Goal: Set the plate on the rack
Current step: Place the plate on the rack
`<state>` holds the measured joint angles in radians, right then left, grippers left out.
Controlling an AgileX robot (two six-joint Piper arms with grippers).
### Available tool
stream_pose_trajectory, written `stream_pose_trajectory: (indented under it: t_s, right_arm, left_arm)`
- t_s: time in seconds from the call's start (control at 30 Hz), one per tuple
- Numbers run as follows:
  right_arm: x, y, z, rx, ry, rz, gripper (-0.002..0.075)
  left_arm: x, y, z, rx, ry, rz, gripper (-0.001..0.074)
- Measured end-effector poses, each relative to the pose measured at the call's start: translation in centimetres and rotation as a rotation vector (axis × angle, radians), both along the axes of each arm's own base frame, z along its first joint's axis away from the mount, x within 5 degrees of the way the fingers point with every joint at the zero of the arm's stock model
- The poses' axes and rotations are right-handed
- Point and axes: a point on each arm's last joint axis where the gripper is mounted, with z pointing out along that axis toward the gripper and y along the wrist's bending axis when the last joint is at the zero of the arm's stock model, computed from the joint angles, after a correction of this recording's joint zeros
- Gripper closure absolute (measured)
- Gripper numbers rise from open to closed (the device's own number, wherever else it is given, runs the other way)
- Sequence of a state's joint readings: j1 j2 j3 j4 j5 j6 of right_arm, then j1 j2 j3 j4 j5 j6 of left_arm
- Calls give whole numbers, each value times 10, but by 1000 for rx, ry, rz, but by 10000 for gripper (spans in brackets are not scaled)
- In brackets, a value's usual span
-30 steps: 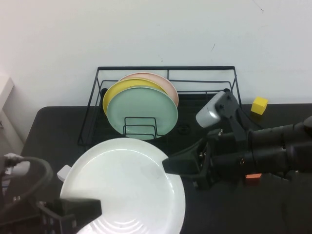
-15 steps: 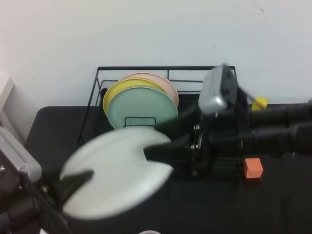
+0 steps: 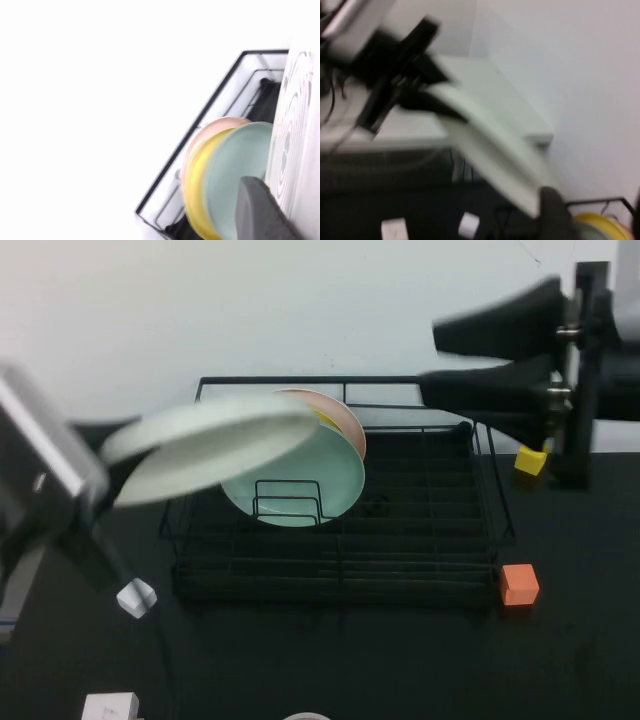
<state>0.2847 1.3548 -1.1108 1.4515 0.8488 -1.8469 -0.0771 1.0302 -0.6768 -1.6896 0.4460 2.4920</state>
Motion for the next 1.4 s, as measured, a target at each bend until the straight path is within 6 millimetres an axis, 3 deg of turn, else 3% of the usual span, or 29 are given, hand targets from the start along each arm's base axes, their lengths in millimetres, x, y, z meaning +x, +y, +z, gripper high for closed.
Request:
stream_pose_trajectory:
  t_s: [0.13, 0.27, 0.53, 0.8, 1.3, 1.4]
  right_arm:
    - [-11, -7, -3, -146, -9, 18, 644]
    - [-17, -12, -11, -258, 54, 29, 712]
    - [-21, -18, -23, -386, 169, 20, 727]
    - [-25, -18, -26, -401, 219, 42, 728]
    - [-35, -19, -29, -441, 270, 145, 728]
    - [-36, -19, -29, -442, 273, 150, 728]
  left_arm:
    - [38, -3, -4, 58, 20, -15, 624]
    - [74, -9, -18, 167, 18, -56, 624]
    - [126, -35, -41, 240, 38, -141, 625]
    - [158, -57, -64, 289, 49, -198, 625]
    - [183, -64, -116, 274, 201, -177, 622]
    - [185, -63, -118, 248, 232, -149, 540]
